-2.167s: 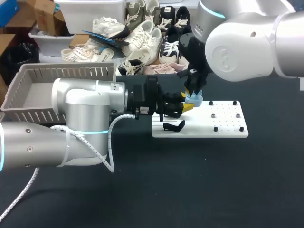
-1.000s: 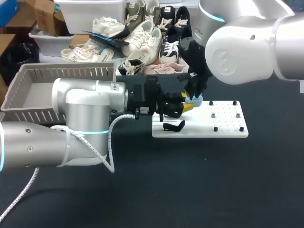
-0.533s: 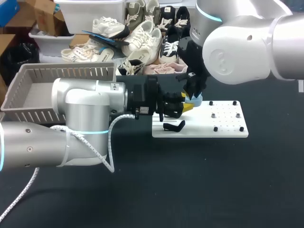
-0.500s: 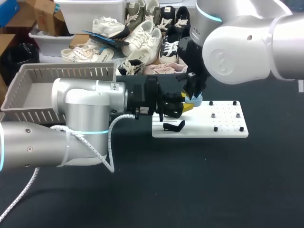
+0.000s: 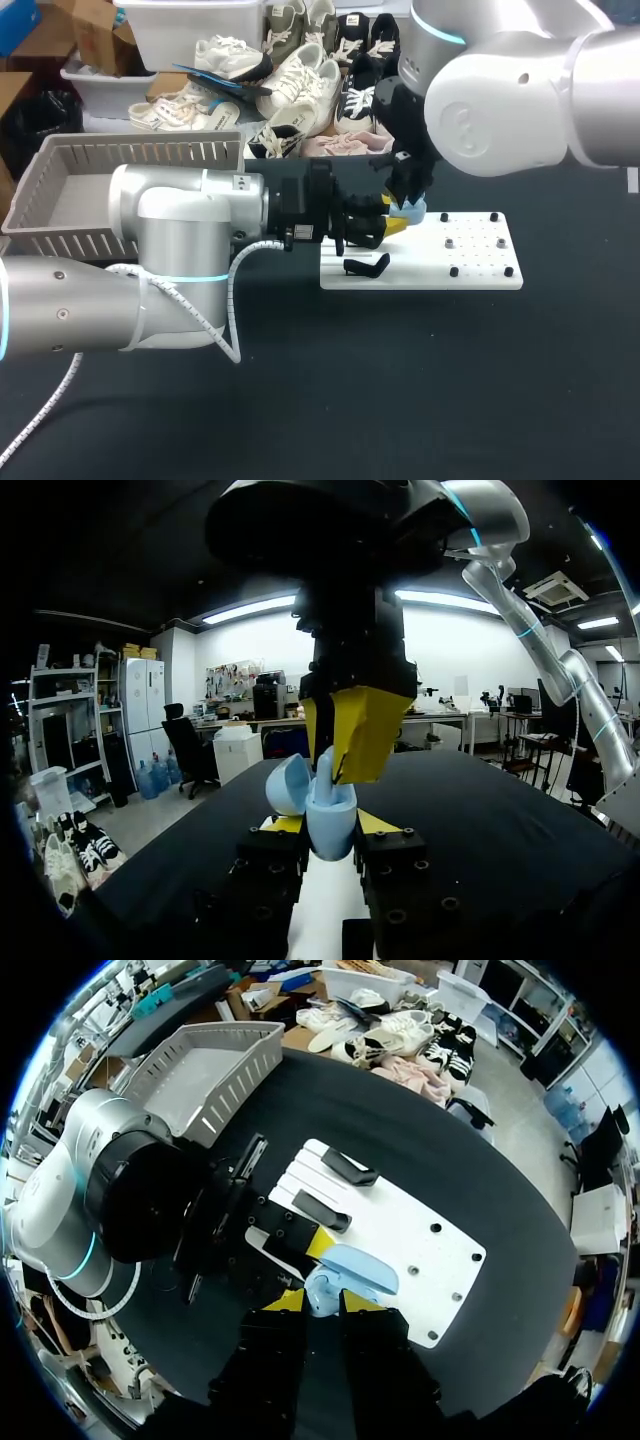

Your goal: Pick up each earbud case from the left stands, insert the matching earbuds, close the lid, and place the case in the box.

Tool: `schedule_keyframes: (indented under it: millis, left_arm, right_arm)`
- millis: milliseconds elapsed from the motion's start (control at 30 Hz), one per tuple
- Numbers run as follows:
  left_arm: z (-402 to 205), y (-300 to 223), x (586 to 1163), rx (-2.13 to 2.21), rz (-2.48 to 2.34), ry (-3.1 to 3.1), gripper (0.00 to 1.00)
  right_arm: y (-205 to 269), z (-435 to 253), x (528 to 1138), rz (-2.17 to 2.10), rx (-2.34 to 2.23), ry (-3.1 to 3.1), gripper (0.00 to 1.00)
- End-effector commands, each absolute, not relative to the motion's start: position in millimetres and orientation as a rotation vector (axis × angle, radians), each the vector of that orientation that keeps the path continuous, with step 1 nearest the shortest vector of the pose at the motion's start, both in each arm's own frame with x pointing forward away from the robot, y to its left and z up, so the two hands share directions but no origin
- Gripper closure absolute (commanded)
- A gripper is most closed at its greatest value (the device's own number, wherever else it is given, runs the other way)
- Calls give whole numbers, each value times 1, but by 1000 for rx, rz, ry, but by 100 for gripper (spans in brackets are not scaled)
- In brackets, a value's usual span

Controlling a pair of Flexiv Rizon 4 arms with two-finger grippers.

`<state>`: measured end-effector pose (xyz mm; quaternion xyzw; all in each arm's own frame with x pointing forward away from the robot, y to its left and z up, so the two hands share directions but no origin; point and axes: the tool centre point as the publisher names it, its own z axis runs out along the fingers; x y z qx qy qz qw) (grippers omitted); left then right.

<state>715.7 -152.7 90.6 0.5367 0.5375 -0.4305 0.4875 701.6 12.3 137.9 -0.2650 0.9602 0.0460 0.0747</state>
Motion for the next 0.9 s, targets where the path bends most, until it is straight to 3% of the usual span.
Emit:
schedule_keyframes:
  millis: [33,300,600,900]
  left_arm:
    - [90,-153,715,1301,-1043,1307,100]
    - [90,-153,715,1301,-1043,1307,100]
    - [90,-153,715,1301,-1043,1307,100]
    - [90,-153,715,1301,-1043,1307,100]
  right_arm:
    - [17,137,703,130,-795,2890,87]
    - [15,137,703,125,-783,2898,85]
    - [12,136,701,125,-770,2901,73]
    - [6,146,696,120,-757,2880,72]
